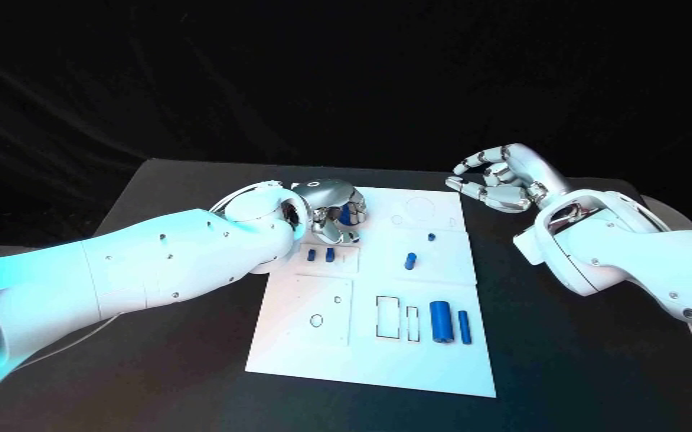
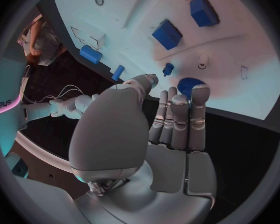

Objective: Assemble the parts on the task board

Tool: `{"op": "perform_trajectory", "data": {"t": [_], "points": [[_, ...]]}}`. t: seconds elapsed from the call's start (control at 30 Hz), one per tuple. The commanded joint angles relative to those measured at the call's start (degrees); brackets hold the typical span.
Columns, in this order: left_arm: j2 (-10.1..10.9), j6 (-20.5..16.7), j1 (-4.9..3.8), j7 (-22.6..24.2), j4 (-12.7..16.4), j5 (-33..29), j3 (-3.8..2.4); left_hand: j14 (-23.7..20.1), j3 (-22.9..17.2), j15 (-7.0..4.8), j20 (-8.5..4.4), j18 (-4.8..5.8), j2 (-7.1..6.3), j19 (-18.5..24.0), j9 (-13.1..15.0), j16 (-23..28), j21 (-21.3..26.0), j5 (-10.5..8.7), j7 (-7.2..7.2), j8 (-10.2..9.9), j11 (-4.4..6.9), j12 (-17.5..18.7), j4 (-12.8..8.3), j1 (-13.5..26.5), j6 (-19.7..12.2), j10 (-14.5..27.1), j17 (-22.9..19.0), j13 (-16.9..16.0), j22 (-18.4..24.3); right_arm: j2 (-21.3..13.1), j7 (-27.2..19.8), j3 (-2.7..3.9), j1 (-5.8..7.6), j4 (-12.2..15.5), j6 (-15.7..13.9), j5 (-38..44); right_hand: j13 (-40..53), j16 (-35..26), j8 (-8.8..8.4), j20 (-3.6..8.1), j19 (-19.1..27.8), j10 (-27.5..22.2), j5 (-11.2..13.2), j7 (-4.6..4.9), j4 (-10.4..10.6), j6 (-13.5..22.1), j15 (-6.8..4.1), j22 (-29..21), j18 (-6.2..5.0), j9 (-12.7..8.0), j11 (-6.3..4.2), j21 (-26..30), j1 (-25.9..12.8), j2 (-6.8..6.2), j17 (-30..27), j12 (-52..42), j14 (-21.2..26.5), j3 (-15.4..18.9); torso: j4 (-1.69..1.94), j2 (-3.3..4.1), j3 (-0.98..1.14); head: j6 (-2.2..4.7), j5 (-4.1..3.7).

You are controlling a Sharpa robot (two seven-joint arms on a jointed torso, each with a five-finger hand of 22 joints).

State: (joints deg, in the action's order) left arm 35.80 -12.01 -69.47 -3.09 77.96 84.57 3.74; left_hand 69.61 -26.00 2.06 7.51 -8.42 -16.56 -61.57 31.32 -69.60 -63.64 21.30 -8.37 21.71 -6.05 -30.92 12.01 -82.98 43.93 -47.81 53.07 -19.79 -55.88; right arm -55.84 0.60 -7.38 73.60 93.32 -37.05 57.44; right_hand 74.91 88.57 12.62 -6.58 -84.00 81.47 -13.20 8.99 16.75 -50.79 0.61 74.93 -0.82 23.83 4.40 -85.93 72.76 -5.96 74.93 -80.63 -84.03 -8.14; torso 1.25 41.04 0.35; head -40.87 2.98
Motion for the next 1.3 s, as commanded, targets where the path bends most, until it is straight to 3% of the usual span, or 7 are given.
{"op": "perform_trajectory", "data": {"t": [0.03,0.63,1.3], "points": [[-0.53,1.64,0.08,0.04,-0.41,3.69,-0.01,0.64,0.36,0.01,0.02,0.16,0.13,-0.73,-0.28,-0.71,-0.72,-0.23,0.19,-0.26,0.01,0.41,0.03,-0.54,0.49,0.37,0.08,0.42,-0.85,0.02,-0.54,0.00,-0.04,0.11,0.01,0.24,5.47,-0.20,0.13,0.29,-3.28,-0.29,-0.31,-0.04,-0.01,-0.08,-0.43,12.27,-0.37,0.07,-0.13,0.24,-0.56,0.20,10.63,0.20,-4.89,0.39,0.00,0.08,0.01,-0.12,-0.07],[-2.61,6.31,0.45,-2.09,-2.23,4.40,0.06,3.67,-1.53,-0.68,-0.54,1.23,1.12,-4.69,-2.68,-4.63,-5.68,-0.68,0.66,-0.80,0.77,1.10,-0.15,-2.17,4.69,-3.56,1.71,3.44,-6.57,0.15,-0.58,0.01,-0.04,0.13,0.02,0.24,5.47,-0.20,0.13,0.29,-3.28,-0.29,-0.31,-0.04,-0.01,-0.08,-0.43,12.27,-0.37,0.07,-0.13,0.24,-0.56,0.20,10.63,0.20,-4.89,0.39,0.08,-0.13,0.05,-0.41,-0.20],[-3.16,8.56,0.55,-3.47,-2.77,4.55,0.07,4.50,-3.15,-0.69,-0.59,1.60,1.78,-5.82,-3.84,-5.89,-7.38,-0.97,0.45,-1.34,0.79,1.90,-0.95,-2.91,6.01,-4.88,1.96,4.92,-8.56,0.21,-0.59,0.01,-0.05,0.09,0.04,0.24,5.49,-0.21,0.13,0.30,-3.23,-0.27,-0.40,-0.04,-0.03,-0.07,-0.43,12.22,-0.39,0.07,-0.13,0.32,-0.53,0.29,10.60,0.19,-4.88,0.36,0.15,-0.11,0.05,-0.50,-0.24]]}}
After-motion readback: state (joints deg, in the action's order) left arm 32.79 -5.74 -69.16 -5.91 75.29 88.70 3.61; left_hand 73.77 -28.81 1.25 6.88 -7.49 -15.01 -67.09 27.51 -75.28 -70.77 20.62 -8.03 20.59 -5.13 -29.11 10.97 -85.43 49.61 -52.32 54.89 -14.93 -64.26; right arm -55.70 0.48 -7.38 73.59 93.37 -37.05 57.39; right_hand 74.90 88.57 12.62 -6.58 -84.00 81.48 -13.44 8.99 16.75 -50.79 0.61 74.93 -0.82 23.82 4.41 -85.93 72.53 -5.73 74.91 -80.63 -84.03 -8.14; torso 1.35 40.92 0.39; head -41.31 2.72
